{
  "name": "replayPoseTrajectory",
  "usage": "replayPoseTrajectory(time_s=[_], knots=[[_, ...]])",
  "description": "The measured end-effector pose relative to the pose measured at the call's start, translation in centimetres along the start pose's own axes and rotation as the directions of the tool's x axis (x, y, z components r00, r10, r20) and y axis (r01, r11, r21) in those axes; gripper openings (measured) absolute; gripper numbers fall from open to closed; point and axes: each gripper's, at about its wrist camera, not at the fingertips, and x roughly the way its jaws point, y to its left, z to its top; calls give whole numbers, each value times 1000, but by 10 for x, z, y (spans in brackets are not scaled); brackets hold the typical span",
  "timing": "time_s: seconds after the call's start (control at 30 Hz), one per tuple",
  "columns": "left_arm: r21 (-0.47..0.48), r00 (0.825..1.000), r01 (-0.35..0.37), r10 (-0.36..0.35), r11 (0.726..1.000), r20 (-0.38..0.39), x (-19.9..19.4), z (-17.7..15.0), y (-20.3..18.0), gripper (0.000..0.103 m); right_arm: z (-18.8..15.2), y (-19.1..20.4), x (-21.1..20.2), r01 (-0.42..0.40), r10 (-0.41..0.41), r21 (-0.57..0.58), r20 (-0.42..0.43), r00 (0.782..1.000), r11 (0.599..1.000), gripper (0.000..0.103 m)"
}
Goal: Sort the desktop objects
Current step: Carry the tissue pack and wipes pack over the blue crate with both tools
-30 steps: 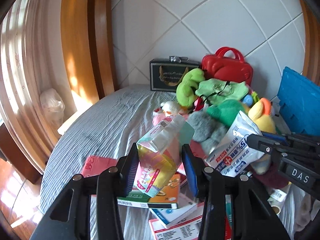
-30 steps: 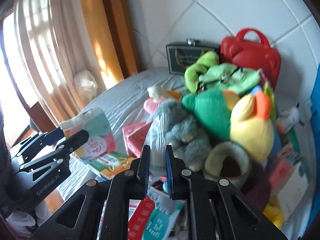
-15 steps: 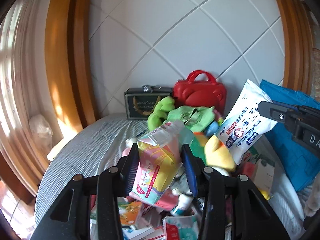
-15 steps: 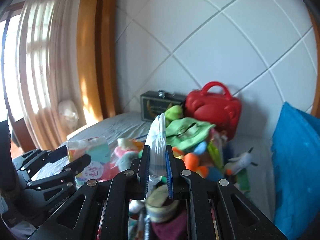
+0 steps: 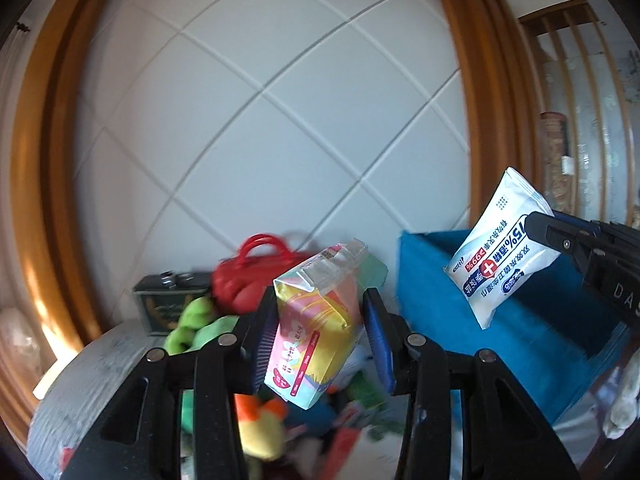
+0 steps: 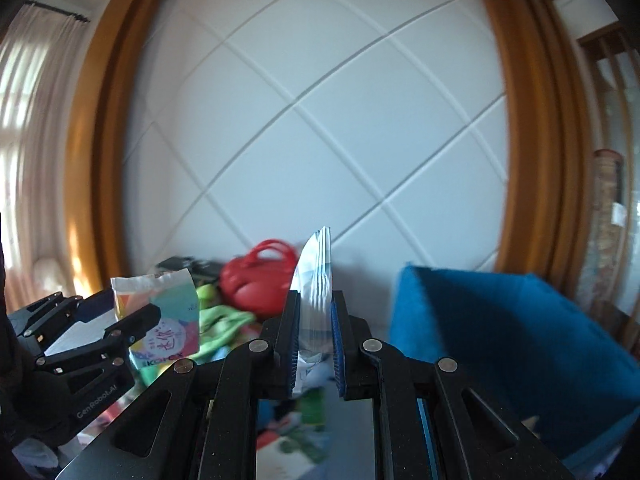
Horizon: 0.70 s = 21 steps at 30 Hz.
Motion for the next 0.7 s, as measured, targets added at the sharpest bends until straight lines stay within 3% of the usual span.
replayPoseTrajectory(time_s=[0.3,0.5,0.6,0.7], knots=[[36,985,170,-170,985,10,31,44,-157,42,0,-144,-20,229,-229,-3,14,973,973,14],[51,970,228,-222,972,-100,48,49,-252,41,-24,-216,-7,313,-315,-43,-77,946,949,14],[83,944,279,-257,957,-207,69,39,-298,41,-39,-247,5,327,-330,-43,-148,932,944,14],[54,890,334,-295,941,-348,98,26,-325,41,-50,-268,17,336,-338,-49,-233,912,941,14]])
